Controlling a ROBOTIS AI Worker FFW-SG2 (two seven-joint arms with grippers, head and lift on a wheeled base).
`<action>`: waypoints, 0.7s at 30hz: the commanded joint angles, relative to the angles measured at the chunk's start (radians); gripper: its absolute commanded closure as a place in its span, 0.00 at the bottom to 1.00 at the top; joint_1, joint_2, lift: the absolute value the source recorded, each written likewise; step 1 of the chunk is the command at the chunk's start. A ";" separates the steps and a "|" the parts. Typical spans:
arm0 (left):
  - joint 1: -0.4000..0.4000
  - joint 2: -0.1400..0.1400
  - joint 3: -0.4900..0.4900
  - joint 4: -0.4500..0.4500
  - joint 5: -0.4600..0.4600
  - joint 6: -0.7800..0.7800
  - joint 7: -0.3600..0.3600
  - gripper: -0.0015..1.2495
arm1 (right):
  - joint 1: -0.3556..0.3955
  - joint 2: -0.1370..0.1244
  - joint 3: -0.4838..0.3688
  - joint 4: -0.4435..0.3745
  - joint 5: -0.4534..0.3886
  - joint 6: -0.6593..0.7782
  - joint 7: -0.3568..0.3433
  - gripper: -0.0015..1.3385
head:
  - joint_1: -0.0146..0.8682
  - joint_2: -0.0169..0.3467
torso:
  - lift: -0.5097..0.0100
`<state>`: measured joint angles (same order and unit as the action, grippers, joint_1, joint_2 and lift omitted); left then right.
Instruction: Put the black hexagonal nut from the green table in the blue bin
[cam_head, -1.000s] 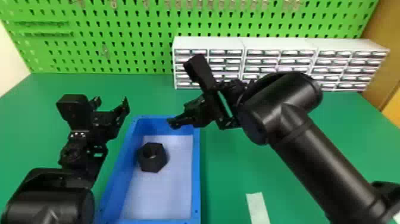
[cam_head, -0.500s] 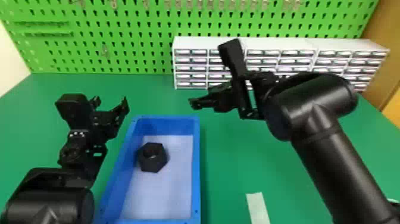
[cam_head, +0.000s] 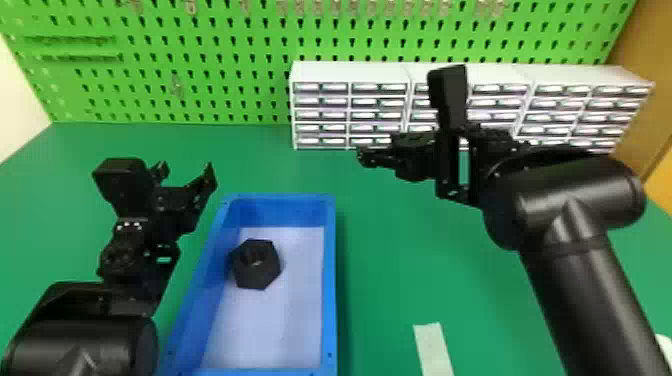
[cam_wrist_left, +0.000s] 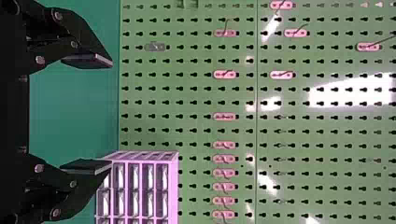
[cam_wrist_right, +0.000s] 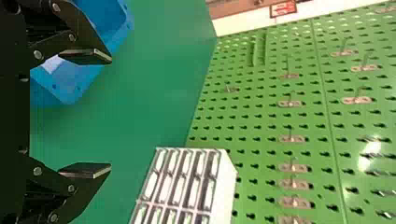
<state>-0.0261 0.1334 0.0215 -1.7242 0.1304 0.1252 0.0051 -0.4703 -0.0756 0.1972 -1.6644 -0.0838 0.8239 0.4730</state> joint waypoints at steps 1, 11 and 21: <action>0.000 0.000 0.000 0.000 0.000 -0.001 0.001 0.39 | 0.025 0.004 -0.041 0.000 0.006 -0.065 -0.008 0.34 | 0.79 0.19 | 0.79; -0.001 0.000 0.000 -0.002 0.000 -0.001 0.001 0.39 | 0.094 0.019 -0.122 0.000 -0.007 -0.196 -0.096 0.34 | 0.79 0.19 | 0.79; -0.003 0.000 -0.003 -0.003 0.003 -0.001 0.001 0.39 | 0.162 0.045 -0.154 0.009 0.016 -0.354 -0.208 0.34 | 0.79 0.19 | 0.79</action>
<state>-0.0287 0.1334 0.0199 -1.7258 0.1323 0.1242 0.0057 -0.3317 -0.0408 0.0510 -1.6633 -0.0754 0.5313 0.2954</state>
